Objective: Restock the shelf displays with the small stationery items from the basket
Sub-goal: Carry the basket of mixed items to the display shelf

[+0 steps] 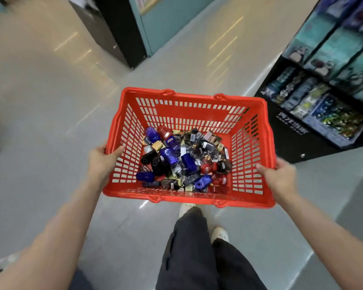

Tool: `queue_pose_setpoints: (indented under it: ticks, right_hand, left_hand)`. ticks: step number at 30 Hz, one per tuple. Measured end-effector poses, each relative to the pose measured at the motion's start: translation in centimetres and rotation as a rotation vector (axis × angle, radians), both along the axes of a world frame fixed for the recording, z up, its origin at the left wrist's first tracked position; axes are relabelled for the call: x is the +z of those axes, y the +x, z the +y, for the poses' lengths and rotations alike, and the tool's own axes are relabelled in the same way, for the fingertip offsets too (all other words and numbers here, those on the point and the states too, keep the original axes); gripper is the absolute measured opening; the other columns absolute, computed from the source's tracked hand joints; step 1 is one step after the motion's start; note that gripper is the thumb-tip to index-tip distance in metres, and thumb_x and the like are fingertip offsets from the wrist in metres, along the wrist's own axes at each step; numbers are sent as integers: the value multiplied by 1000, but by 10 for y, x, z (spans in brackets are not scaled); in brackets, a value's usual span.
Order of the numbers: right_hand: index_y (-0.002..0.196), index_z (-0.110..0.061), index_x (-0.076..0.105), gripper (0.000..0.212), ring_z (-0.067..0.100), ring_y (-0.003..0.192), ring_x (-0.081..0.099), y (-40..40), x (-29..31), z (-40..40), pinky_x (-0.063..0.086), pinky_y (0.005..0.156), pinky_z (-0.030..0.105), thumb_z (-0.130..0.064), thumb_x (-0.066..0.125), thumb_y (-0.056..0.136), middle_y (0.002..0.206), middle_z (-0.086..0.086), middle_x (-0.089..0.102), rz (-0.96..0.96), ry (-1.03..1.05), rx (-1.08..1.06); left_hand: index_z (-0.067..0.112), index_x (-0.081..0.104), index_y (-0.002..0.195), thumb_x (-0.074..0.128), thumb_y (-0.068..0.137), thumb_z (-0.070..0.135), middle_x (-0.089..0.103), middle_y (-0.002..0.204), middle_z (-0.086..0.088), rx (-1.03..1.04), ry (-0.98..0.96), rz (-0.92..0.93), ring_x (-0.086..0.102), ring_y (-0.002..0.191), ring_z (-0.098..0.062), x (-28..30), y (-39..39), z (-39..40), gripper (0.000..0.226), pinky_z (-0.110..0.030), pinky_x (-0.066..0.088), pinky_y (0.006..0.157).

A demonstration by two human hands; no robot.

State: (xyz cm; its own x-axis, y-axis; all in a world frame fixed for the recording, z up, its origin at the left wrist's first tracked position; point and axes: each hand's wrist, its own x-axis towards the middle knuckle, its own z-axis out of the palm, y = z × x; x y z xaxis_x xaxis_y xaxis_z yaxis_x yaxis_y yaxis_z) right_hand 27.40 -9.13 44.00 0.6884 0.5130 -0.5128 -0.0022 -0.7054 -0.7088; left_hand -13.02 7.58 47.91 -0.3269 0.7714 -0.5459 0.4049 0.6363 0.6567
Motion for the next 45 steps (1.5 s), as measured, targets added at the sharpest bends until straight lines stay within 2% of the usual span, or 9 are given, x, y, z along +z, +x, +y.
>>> queue_pose_setpoints:
  ticks: [4,9,14,20,24,29,37,42,45]
  right_hand:
    - [94,-19,75,20,13,64,68,-16,43,59,57,70,33,-16,80,75,77,1,73,-95,41,-28]
    - [94,-20,76,18,17,66,68,-28,59,163,59,73,36,-18,80,76,74,-1,71,-132,19,-68]
    - [105,-18,75,27,9,57,62,-20,70,265,52,68,26,-21,79,79,73,-3,67,-120,-9,-131]
    - [110,-12,73,31,2,53,55,19,69,370,41,55,18,-21,79,80,79,2,68,-158,-25,-237]
    - [103,-8,76,29,10,52,52,60,55,446,40,58,21,-23,79,79,85,12,74,-244,-62,-270]
    - [99,-9,76,29,33,83,70,123,49,543,51,77,36,-26,80,76,89,16,74,-265,-138,-290]
    - [107,-9,75,31,15,60,58,245,65,701,43,66,26,-24,79,79,89,11,75,-204,-89,-410]
    - [109,-11,73,32,28,79,70,338,58,798,58,81,41,-23,78,79,92,12,75,-199,-97,-531]
    - [108,-8,73,33,29,83,68,392,58,848,54,82,35,-22,78,79,96,15,74,-205,-138,-631]
  left_hand:
    - [13,55,132,71,88,41,74,89,-8,23,33,9,74,65,-24,49,-14,47,55,-44,62,70]
    - [11,55,133,70,89,39,73,87,-8,-8,62,-20,74,62,-23,50,-21,148,54,-37,61,62]
    - [11,55,134,69,90,38,74,98,-11,-65,65,-63,75,73,-27,57,-4,263,54,-49,61,75]
    - [10,55,133,69,90,40,73,98,-11,-156,76,-62,74,71,-25,60,55,408,55,-41,61,70]
    - [12,56,131,67,91,41,74,95,-9,-243,72,-36,74,70,-23,54,109,501,51,-40,62,70]
    - [14,59,126,67,91,36,74,91,-9,-328,77,15,74,68,-22,54,187,622,42,-34,60,64]
    - [18,68,113,74,86,36,72,74,4,-399,155,-26,72,57,-12,46,319,817,33,-27,57,54]
    - [23,68,106,76,84,37,75,80,-4,-524,176,-88,73,59,-19,21,450,957,27,-38,61,62]
    - [18,71,107,78,83,32,74,78,-1,-617,180,-114,72,63,-19,17,545,1040,29,-42,62,68]
